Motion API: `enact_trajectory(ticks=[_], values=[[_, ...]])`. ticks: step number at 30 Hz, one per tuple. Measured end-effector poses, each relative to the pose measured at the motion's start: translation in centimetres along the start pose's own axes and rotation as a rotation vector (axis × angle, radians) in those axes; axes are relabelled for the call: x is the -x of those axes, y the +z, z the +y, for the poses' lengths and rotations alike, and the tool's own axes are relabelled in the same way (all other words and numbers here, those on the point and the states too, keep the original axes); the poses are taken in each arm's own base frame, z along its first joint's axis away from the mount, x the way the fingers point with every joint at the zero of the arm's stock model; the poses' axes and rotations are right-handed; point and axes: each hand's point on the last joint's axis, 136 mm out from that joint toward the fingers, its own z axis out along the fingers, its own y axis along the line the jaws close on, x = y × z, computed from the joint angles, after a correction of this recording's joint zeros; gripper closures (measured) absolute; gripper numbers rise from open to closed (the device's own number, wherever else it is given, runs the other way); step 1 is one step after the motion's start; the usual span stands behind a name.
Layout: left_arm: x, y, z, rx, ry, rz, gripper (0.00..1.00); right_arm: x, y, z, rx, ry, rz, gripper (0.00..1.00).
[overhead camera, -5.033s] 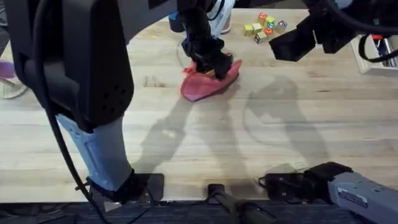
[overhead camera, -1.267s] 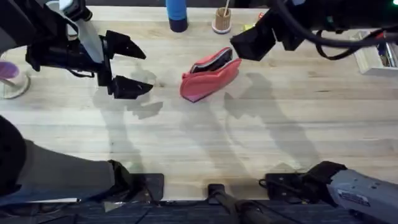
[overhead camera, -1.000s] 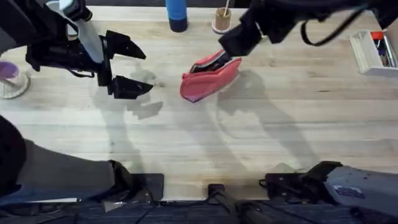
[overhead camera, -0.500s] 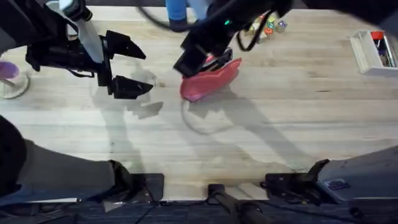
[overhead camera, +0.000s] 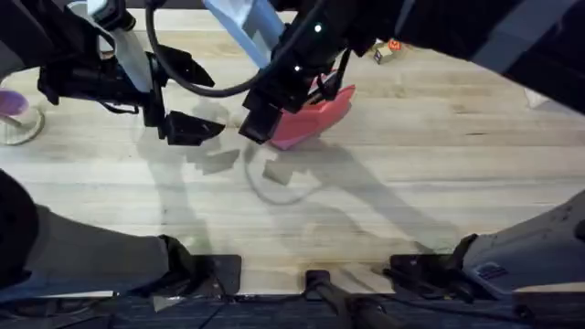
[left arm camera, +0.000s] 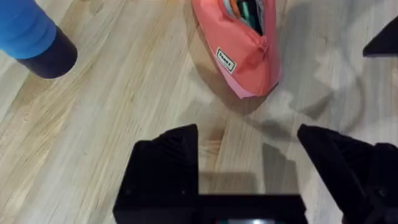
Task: Unzip the bag, pick up the pens from the table one at a time and place them inside, then zip the bag closed.
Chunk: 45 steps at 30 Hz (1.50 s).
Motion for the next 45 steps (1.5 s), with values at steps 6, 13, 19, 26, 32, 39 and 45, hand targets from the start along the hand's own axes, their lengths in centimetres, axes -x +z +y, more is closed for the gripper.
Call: enact_trajectory(ticks=[6,13,19,26,32,39,45], values=[[0.0,0.0,0.0,0.000,0.000,0.000,0.007,-0.3,1.1,0.0,0.008,0.003,0.026,0.005],[0.0,0.0,0.0,0.000,0.000,0.000,0.006,-0.3,1.9,-0.1,0.010,0.004,0.033,0.005],[0.0,0.0,0.0,0.000,0.000,0.000,0.006,0.2,3.7,-0.4,0.008,0.003,0.029,0.005],[0.0,0.0,0.0,0.000,0.000,0.000,0.006,-0.5,6.2,-0.5,0.023,0.001,0.075,0.005],[0.0,0.0,0.0,0.000,0.000,0.000,0.006,-1.7,8.4,-0.9,0.035,0.016,0.126,0.006],[0.0,0.0,0.0,0.000,0.000,0.000,0.006,-2.7,9.5,-2.2,0.032,0.046,0.154,0.104],[0.0,0.0,0.0,0.000,0.000,0.000,0.006,-2.9,9.4,-2.7,0.031,0.057,0.153,0.452]])
